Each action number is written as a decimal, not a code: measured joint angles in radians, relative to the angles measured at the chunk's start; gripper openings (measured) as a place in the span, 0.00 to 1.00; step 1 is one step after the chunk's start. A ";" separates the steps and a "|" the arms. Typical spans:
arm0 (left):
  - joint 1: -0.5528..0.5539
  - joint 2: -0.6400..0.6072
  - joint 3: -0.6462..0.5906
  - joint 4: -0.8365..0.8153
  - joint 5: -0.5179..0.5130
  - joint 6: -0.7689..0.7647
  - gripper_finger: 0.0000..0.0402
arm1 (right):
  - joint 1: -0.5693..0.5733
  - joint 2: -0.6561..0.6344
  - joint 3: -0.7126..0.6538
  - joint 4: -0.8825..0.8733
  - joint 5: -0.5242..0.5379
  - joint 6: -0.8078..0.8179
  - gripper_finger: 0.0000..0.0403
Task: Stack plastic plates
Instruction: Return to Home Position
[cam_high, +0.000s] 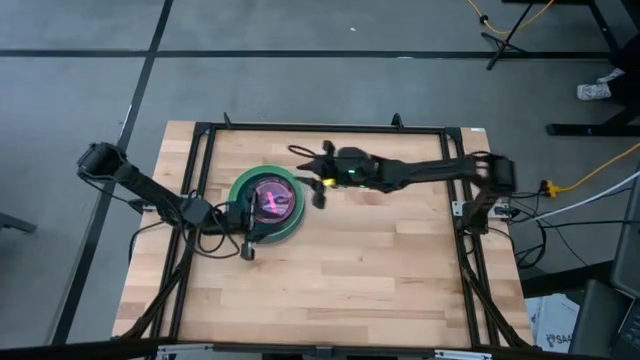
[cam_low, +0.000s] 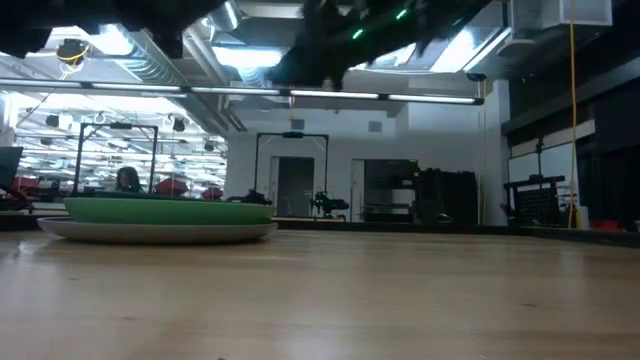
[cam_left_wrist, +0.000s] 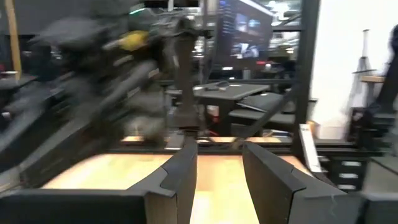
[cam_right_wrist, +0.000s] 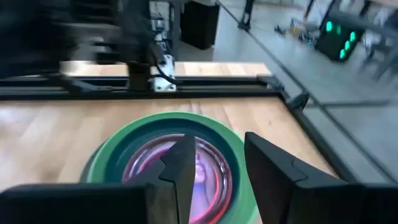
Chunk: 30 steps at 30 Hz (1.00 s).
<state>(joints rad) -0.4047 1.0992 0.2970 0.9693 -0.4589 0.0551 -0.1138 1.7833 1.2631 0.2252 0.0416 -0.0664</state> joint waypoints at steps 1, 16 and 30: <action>0.017 -0.005 0.000 -0.007 0.004 0.000 0.31 | 0.005 -0.043 -0.028 -0.007 -0.001 -0.024 0.33; 0.341 -0.117 -0.001 -0.269 0.217 -0.116 0.31 | -0.034 -0.607 -0.631 0.123 -0.137 -0.064 0.33; 0.413 -0.410 0.000 -0.802 0.172 -0.133 0.31 | -0.032 -0.849 -0.800 0.138 -0.178 -0.016 0.24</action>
<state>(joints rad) 0.0086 0.6894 0.2966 0.1669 -0.2870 -0.0775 -0.1455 0.9340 0.4626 0.3635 -0.1369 -0.0822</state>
